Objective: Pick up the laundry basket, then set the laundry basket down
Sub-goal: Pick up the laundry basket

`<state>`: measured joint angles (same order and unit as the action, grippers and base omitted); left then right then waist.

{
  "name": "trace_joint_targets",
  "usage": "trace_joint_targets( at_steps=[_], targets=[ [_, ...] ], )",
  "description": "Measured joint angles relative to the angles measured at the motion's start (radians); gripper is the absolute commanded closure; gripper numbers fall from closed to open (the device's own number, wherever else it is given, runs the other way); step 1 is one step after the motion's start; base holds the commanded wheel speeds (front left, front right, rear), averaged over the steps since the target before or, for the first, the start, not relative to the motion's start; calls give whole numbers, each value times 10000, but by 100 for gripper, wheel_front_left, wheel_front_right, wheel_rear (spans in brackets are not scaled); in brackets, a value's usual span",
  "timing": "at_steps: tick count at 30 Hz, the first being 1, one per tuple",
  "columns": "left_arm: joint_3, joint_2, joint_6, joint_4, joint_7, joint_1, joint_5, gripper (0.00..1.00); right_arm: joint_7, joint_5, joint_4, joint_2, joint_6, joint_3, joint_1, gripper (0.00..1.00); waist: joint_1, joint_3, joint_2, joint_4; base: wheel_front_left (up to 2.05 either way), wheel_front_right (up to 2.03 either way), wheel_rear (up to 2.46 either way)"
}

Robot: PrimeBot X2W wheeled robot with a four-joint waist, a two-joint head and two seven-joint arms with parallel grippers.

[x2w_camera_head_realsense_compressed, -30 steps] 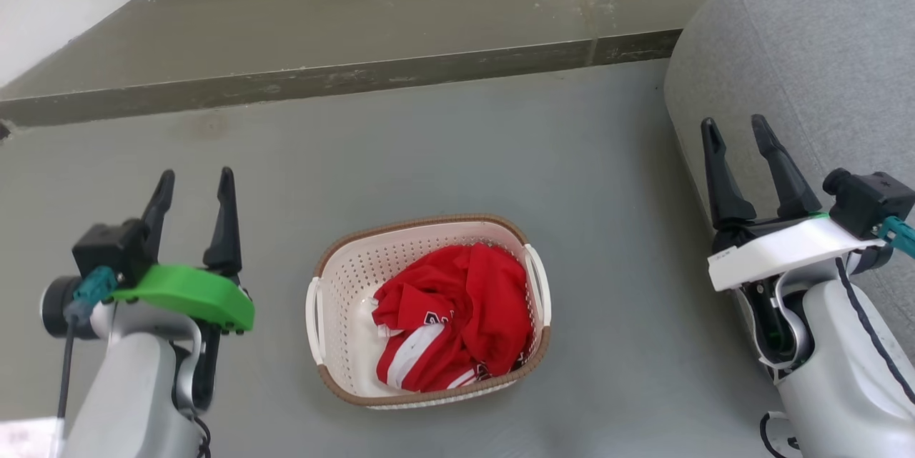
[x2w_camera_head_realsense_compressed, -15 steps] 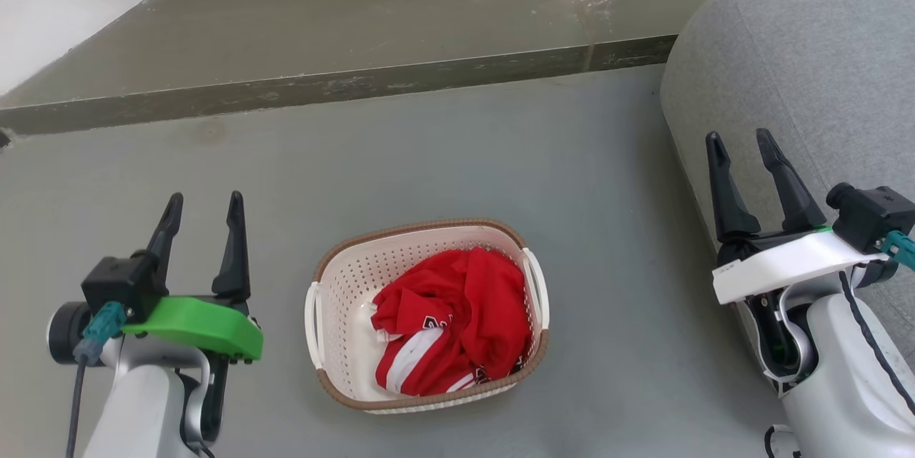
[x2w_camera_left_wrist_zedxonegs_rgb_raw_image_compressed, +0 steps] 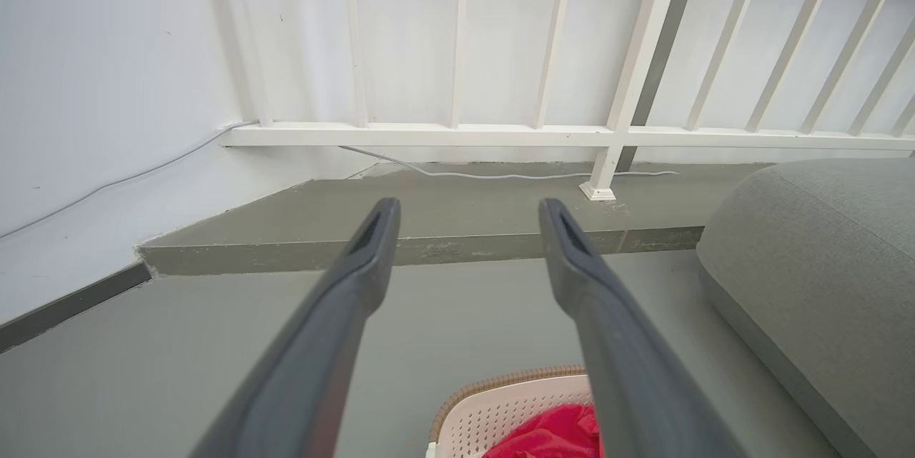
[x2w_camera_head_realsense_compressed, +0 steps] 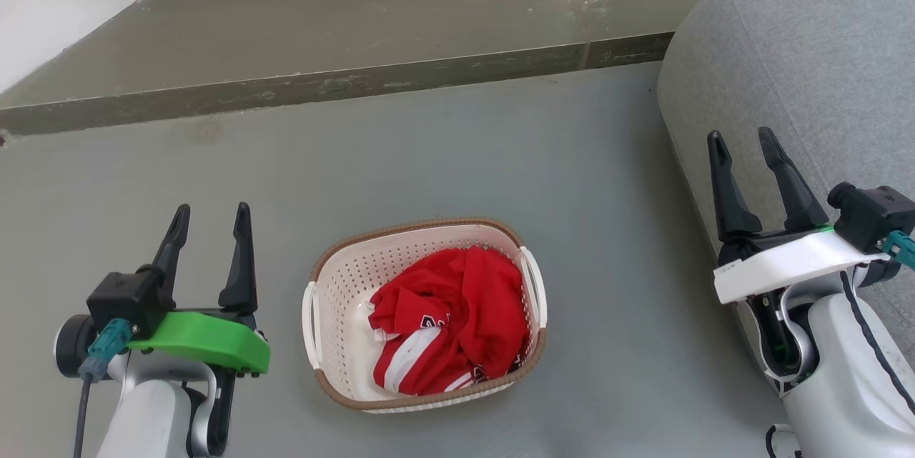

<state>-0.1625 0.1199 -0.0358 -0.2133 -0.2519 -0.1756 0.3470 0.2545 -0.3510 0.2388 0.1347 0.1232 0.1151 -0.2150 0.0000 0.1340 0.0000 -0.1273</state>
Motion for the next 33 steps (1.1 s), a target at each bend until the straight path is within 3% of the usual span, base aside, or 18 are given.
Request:
trace_joint_targets(
  at_steps=[22,33],
  targets=[
    [84,-50,0,339,0,222,-79,0,0,288,-4,2,0,-2,11,0,0,126,0,-60,0,0,0],
    [73,-75,0,570,0,355,-77,0,0,336,-4,-25,0,-6,98,0,0,769,0,-122,0,0,0]
  ],
)
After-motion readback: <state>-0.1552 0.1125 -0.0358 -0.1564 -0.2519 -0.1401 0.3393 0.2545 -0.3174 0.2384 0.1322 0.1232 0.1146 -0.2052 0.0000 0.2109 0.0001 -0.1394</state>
